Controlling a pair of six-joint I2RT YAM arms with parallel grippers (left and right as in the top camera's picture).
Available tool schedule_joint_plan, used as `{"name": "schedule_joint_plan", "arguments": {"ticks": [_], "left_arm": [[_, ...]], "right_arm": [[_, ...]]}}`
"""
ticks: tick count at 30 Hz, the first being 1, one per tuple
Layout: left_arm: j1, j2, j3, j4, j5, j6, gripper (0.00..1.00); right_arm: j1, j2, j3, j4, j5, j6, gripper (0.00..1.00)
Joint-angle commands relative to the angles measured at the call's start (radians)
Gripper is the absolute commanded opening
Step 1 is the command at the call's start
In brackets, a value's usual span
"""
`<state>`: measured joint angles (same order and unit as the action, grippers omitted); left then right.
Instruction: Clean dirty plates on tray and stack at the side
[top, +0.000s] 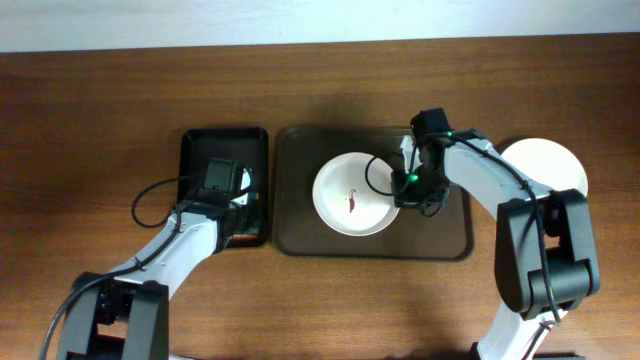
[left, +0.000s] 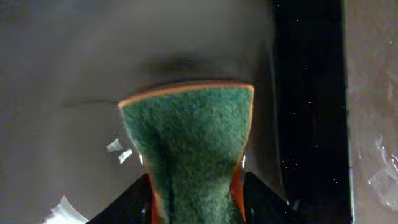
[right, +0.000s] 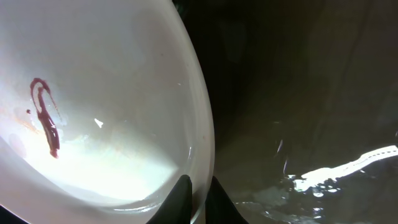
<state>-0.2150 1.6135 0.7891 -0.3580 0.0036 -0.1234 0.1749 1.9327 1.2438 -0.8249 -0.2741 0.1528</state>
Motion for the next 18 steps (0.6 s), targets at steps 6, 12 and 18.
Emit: {"name": "schedule_joint_plan", "arguments": {"ticks": [6, 12, 18], "left_arm": [[0.002, -0.009, 0.012, -0.025, 0.041, 0.004, 0.0], [0.014, -0.023, 0.054, -0.022, 0.007, 0.005, 0.0], [0.017, -0.121, 0.097, -0.008, 0.003, 0.005, 0.0]], "right_arm": [[0.003, -0.022, -0.007, 0.002, -0.002, -0.005, 0.11], [0.003, -0.022, -0.007, -0.001, -0.002, -0.005, 0.11], [0.003, -0.022, -0.007, 0.0, -0.002, -0.005, 0.11]]}}
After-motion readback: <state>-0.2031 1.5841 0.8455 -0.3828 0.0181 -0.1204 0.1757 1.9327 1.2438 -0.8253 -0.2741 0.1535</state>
